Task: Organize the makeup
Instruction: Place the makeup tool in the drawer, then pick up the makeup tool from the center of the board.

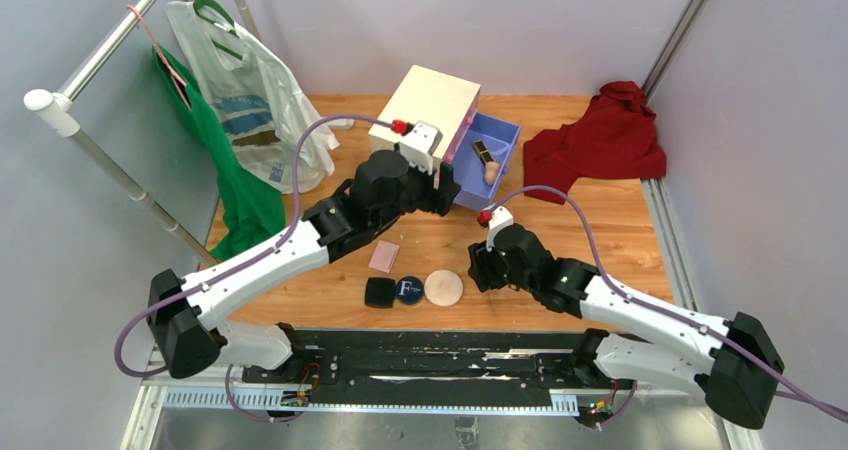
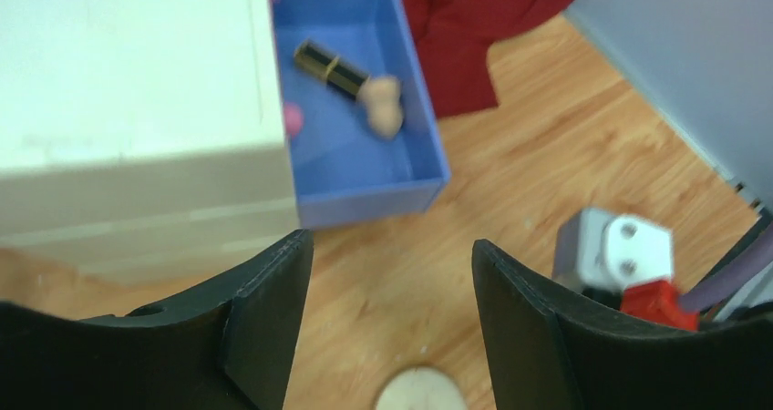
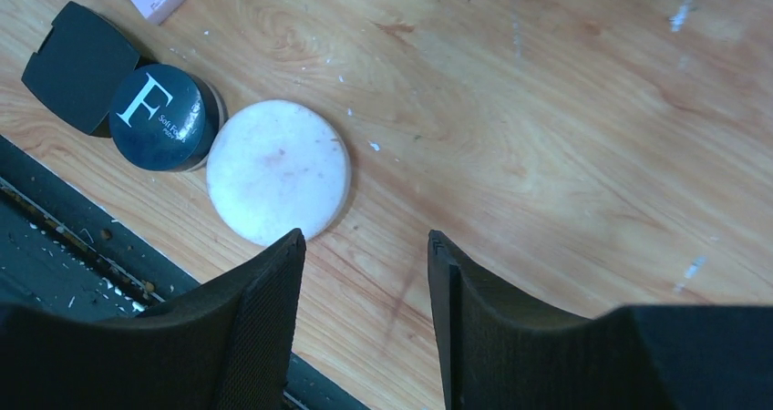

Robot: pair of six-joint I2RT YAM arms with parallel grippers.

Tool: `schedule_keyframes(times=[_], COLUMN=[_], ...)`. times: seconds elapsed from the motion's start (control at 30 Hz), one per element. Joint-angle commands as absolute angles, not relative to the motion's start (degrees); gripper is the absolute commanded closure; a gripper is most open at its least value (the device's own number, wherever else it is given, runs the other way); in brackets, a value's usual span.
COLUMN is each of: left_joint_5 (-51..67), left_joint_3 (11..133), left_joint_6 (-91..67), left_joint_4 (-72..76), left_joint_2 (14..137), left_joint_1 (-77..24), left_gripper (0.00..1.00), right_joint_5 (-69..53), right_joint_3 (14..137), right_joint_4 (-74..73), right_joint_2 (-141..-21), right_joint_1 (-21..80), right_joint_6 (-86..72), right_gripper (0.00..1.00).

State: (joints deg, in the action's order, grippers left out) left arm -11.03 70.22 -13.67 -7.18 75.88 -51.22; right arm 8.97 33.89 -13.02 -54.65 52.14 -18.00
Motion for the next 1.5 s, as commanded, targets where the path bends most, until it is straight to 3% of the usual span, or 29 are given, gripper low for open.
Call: schedule_keyframes(times=[0.0,0.4,1.03,1.23,1.4,1.47], left_joint_5=[-15.58,-18.02,-23.97,-27.04,-28.04,-27.76], left_joint_3=[59.2,42.99,36.55,36.22,35.73,35.24], left_joint_6=[-18.37,-21.72,-24.43,-25.0,-25.22,-25.31], left_joint_4=[-8.08,-10.59,-13.61,-15.01,-15.25,-14.97], left_joint_2=[70.42,62.03,60.42,61.31,62.25,62.65], left_joint_1=[-51.42,-51.59,-51.68,-51.61,-50.93,-50.13], left_gripper=[0.31,0.28,0.23,0.18,0.16,0.16], right_joint_5=[4.63,0.68,-1.57,-1.99,0.12,1.55], right_joint_3=[32.26,32.42,31.85,31.13,30.84,30.87], right_joint_4=[-4.32,4.13,8.75,9.66,7.2,5.55], right_joint_2=[-59.23,-72.21,-80.71,-82.0,-80.6,-78.34], right_joint_1=[53.01,53.03,53.05,53.06,53.0,53.16], right_joint_6=[-19.98,-21.23,-22.27,-23.14,-23.35,-23.17], right_gripper=[0.48,0.51,0.54,0.7,0.98,0.99])
